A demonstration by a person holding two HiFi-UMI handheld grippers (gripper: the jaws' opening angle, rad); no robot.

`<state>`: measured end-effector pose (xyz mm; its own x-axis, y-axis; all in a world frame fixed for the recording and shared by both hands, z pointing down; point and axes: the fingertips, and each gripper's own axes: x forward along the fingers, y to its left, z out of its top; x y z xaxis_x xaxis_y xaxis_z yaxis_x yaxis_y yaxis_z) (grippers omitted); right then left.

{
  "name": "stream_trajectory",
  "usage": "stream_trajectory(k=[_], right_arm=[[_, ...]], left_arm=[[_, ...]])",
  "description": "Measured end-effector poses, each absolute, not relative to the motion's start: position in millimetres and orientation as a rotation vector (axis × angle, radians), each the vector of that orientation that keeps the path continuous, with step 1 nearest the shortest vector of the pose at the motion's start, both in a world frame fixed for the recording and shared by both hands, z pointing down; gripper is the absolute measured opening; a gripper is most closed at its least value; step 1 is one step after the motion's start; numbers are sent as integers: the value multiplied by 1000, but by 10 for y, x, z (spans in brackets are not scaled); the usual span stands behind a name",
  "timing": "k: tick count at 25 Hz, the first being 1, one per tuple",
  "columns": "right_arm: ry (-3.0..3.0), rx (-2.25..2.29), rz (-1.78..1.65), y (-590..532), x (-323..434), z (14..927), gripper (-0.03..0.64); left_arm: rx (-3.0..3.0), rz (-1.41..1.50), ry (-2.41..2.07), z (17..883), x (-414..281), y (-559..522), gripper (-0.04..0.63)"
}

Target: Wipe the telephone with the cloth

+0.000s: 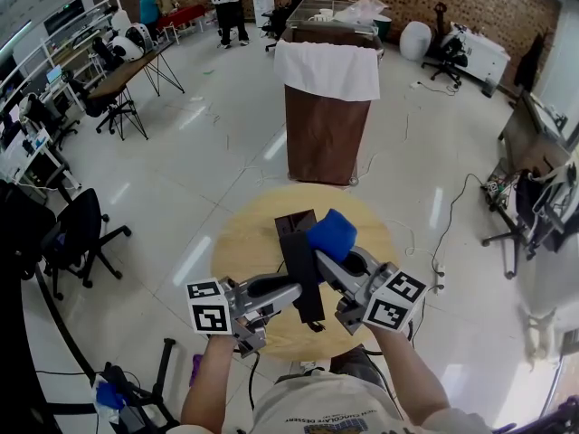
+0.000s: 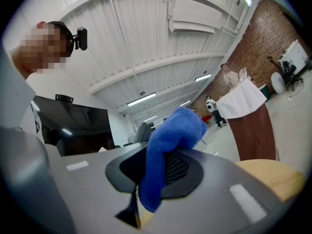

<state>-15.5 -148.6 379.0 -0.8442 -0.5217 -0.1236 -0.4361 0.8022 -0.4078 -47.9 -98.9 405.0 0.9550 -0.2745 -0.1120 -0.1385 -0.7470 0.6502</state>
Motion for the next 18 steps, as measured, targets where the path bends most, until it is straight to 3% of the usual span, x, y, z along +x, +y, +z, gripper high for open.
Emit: stream_trajectory(k=[18], right_arm=[[2798,-965,-261,-1733,20,3610,63]], left_arm=[[2338,-238,-304,4503,-431,-1022,63]])
